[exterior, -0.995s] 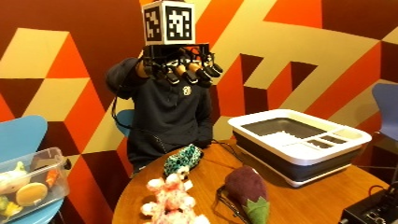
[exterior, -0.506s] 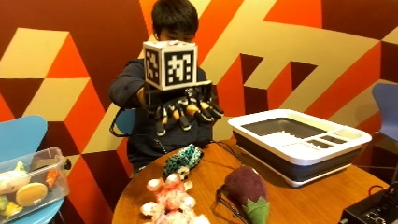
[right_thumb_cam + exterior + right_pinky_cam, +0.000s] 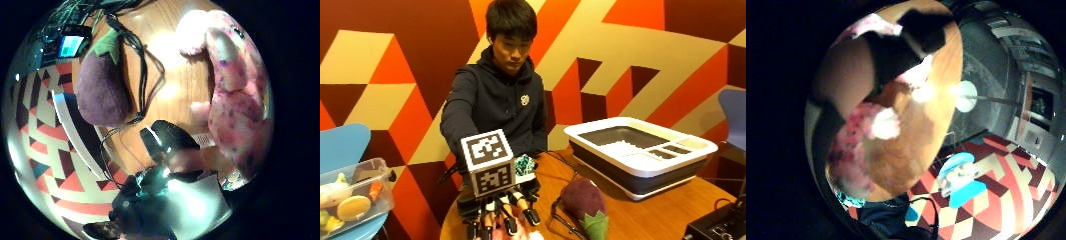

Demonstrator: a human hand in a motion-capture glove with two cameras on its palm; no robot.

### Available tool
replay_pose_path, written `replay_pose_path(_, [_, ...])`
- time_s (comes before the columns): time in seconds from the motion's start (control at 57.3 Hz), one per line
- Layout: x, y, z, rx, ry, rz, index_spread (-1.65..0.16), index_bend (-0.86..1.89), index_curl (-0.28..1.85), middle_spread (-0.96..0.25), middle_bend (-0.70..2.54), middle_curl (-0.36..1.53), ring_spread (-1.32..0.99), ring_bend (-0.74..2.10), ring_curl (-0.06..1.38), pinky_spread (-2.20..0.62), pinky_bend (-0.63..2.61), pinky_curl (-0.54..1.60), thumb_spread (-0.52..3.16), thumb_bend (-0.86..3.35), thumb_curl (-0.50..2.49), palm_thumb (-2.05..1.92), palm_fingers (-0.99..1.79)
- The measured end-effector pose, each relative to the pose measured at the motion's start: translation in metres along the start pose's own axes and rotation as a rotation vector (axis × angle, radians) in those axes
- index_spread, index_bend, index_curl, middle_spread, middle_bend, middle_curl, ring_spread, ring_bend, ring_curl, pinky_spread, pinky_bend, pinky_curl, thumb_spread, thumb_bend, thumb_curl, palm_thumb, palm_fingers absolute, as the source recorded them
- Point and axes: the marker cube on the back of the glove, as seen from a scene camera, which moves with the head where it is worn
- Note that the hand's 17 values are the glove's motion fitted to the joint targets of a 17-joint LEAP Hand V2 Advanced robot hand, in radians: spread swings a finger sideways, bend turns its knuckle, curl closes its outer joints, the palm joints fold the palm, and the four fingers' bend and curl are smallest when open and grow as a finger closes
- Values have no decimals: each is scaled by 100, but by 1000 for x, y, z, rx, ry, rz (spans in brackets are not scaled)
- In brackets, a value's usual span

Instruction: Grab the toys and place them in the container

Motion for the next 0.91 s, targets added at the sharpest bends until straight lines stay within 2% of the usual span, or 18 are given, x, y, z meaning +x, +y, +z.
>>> replay_pose_path(0.175, [6,-7,21,16,15,38,-30,15,19,-5,-1,7,6,33,23,6,127,45,127,10,31,26,-17])
replay_pose_path(0.314, [5,-13,17,79,42,22,-31,24,25,-3,8,6,5,60,31,1,122,42,136,21,37,48,5])
replay_pose_path(0.436, [2,-16,17,178,79,21,-29,24,27,-5,20,10,-6,89,38,-13,118,38,147,32,44,63,44])
replay_pose_path(0.524, [0,-16,16,211,72,18,-29,23,29,-8,27,14,-15,94,42,-21,115,37,142,35,50,72,57])
replay_pose_path(0.646, [0,-7,8,173,57,15,-29,28,35,-12,35,19,-25,96,45,-29,109,36,127,34,60,80,70])
replay_pose_path(0.751, [-6,13,-23,166,94,-10,-30,31,40,-14,37,22,-31,95,47,-32,108,37,115,33,67,82,72])
replay_pose_path(0.908, [-46,61,-125,251,124,-115,-31,33,47,-17,40,26,-37,94,49,-34,107,38,100,31,77,83,72])
